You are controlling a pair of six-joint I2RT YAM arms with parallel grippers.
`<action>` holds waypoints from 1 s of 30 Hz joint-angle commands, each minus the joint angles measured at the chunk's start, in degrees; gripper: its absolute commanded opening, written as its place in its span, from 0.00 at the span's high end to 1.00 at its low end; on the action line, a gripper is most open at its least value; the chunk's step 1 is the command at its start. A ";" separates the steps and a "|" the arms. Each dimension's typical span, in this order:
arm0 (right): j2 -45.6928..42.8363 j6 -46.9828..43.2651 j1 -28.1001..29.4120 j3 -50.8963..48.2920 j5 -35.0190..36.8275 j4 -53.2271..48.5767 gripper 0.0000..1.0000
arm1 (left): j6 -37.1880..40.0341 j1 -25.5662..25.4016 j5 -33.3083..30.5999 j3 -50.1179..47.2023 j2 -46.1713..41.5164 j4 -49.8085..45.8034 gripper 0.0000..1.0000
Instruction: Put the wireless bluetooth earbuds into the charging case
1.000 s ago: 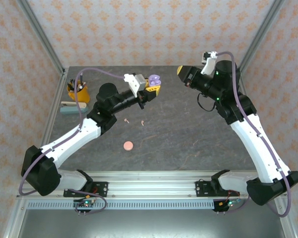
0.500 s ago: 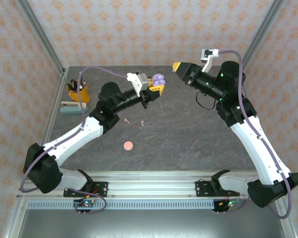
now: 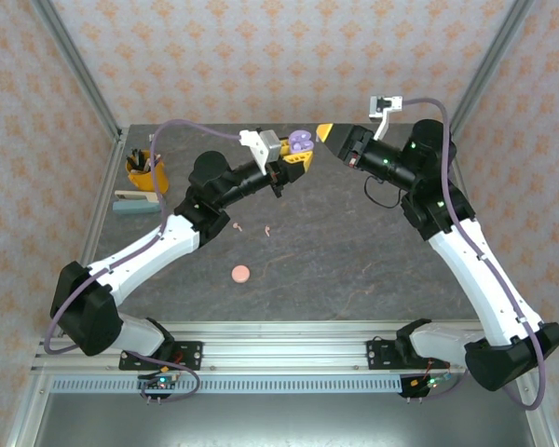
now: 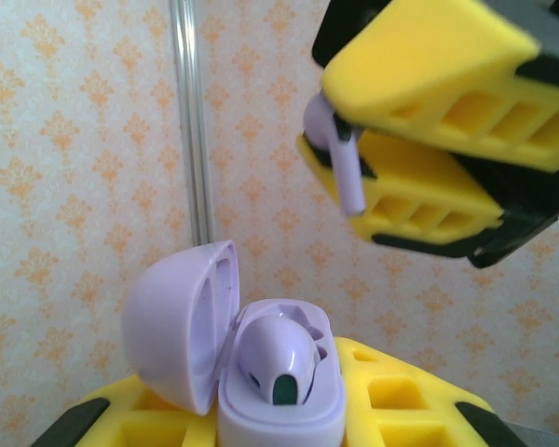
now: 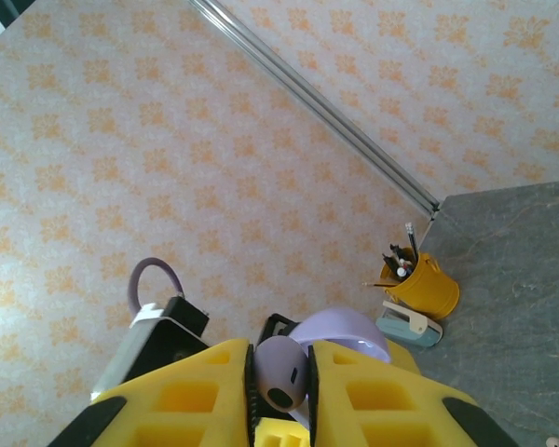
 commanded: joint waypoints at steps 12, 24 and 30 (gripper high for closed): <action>1.94 -2.01 0.27 0.06 -4.43 2.26 0.79 | -0.05 -1.43 -0.55 2.63 1.22 2.40 1.00; 1.88 -8.09 0.78 0.80 -4.75 -4.37 0.81 | 0.39 -1.80 -0.73 3.09 1.63 1.98 1.00; 1.88 -11.73 0.76 1.45 -4.07 -8.29 0.81 | 0.65 -1.80 -1.00 3.12 1.50 1.87 1.00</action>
